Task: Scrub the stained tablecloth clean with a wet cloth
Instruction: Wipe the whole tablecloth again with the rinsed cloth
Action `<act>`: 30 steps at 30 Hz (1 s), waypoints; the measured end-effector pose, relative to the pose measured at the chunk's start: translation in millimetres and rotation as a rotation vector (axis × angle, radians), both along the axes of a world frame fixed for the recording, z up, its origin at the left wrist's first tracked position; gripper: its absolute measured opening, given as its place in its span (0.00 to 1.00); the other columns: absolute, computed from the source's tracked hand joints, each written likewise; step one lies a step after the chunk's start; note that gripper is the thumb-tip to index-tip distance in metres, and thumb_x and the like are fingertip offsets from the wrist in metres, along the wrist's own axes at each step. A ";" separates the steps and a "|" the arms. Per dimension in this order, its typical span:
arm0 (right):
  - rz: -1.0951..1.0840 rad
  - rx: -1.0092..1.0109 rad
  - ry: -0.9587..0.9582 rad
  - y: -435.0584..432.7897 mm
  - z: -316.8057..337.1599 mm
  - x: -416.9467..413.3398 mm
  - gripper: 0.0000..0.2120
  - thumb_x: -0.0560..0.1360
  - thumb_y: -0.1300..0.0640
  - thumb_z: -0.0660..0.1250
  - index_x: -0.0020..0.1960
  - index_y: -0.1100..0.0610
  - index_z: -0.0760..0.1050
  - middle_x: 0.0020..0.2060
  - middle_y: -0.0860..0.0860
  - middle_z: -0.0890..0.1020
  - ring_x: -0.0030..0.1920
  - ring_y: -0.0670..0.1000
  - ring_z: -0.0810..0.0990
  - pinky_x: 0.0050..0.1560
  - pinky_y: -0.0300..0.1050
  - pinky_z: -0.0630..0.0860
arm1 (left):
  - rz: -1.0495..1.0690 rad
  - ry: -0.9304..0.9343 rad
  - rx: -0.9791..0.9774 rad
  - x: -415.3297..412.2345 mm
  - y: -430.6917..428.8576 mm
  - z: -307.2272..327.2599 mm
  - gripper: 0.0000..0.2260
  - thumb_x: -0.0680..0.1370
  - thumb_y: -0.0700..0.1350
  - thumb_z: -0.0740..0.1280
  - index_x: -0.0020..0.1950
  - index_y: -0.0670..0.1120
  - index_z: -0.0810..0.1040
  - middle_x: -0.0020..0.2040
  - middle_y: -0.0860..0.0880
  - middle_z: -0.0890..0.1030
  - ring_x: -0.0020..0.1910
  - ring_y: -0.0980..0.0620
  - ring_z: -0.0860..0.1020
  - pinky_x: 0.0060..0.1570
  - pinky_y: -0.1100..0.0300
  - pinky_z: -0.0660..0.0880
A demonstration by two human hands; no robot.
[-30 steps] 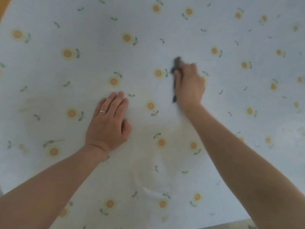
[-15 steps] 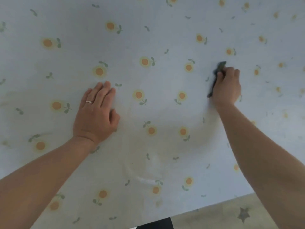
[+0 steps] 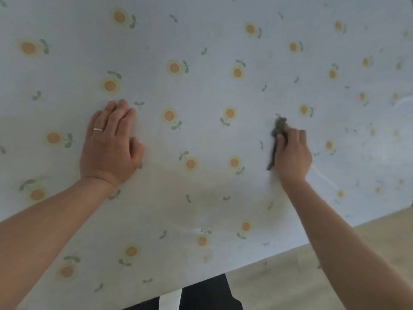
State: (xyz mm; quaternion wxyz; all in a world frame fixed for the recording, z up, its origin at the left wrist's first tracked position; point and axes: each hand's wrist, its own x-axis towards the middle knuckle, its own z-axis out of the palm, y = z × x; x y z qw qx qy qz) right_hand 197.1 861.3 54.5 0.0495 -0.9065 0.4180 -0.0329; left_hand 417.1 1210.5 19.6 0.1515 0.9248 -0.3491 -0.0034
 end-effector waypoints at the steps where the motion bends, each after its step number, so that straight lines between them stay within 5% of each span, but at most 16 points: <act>1: -0.163 -0.010 -0.012 -23.9 -1.2 5.9 0.11 0.83 0.50 0.57 0.62 0.54 0.72 0.58 0.54 0.74 0.47 0.62 0.79 0.41 0.48 0.68 | 0.000 -0.003 -0.002 0.5 0.2 -0.5 0.28 0.76 0.45 0.60 0.76 0.37 0.70 0.78 0.38 0.69 0.78 0.36 0.65 0.79 0.41 0.58; 5: -0.353 -0.029 -0.042 -12.3 -1.1 36.5 0.12 0.84 0.51 0.56 0.59 0.57 0.72 0.59 0.54 0.74 0.48 0.61 0.78 0.40 0.49 0.66 | -0.009 0.011 -0.011 2.6 -0.8 -1.8 0.28 0.76 0.46 0.59 0.76 0.37 0.69 0.78 0.37 0.68 0.78 0.35 0.65 0.79 0.41 0.57; 10: 0.243 0.218 -0.019 154.4 3.7 -5.7 0.15 0.81 0.50 0.59 0.62 0.54 0.78 0.49 0.50 0.79 0.44 0.52 0.80 0.33 0.45 0.74 | -0.018 -0.003 -0.008 2.1 -1.2 -0.3 0.28 0.76 0.44 0.60 0.76 0.37 0.69 0.77 0.36 0.68 0.77 0.34 0.65 0.78 0.41 0.58; 14: 0.618 0.200 -0.011 140.7 7.4 -28.6 0.13 0.81 0.51 0.62 0.59 0.55 0.81 0.44 0.49 0.80 0.40 0.51 0.80 0.28 0.45 0.76 | -0.024 -0.009 -0.015 1.2 -0.8 0.4 0.29 0.75 0.44 0.60 0.76 0.37 0.69 0.77 0.36 0.69 0.76 0.33 0.66 0.77 0.40 0.59; 17: 0.329 0.067 0.069 56.8 11.7 -9.5 0.11 0.83 0.50 0.57 0.60 0.49 0.75 0.47 0.48 0.75 0.42 0.53 0.78 0.38 0.46 0.72 | -0.031 0.002 -0.021 1.5 -1.3 -0.5 0.28 0.76 0.45 0.60 0.76 0.37 0.68 0.77 0.36 0.68 0.77 0.34 0.65 0.78 0.41 0.58; 20: -0.103 -0.055 0.067 -32.4 8.7 5.2 0.13 0.83 0.49 0.55 0.60 0.55 0.72 0.55 0.55 0.76 0.46 0.62 0.80 0.42 0.49 0.66 | -0.029 -0.007 -0.027 2.3 -0.5 -2.6 0.28 0.76 0.44 0.61 0.76 0.38 0.69 0.77 0.36 0.68 0.77 0.34 0.65 0.78 0.41 0.58; 23: -0.151 -0.067 0.051 -38.6 6.2 8.4 0.13 0.83 0.50 0.56 0.61 0.57 0.72 0.58 0.55 0.75 0.47 0.62 0.79 0.40 0.50 0.67 | -0.035 -0.008 -0.031 2.4 -0.2 -3.1 0.28 0.76 0.44 0.61 0.76 0.38 0.69 0.77 0.36 0.69 0.77 0.34 0.66 0.78 0.41 0.58; 30: 0.548 0.168 -0.011 133.6 3.3 -118.5 0.15 0.73 0.60 0.67 0.59 0.50 0.73 0.42 0.51 0.79 0.39 0.54 0.80 0.32 0.44 0.75 | -0.033 0.009 0.050 0.6 -4.3 4.0 0.28 0.77 0.45 0.58 0.77 0.37 0.67 0.78 0.35 0.67 0.77 0.32 0.64 0.77 0.39 0.59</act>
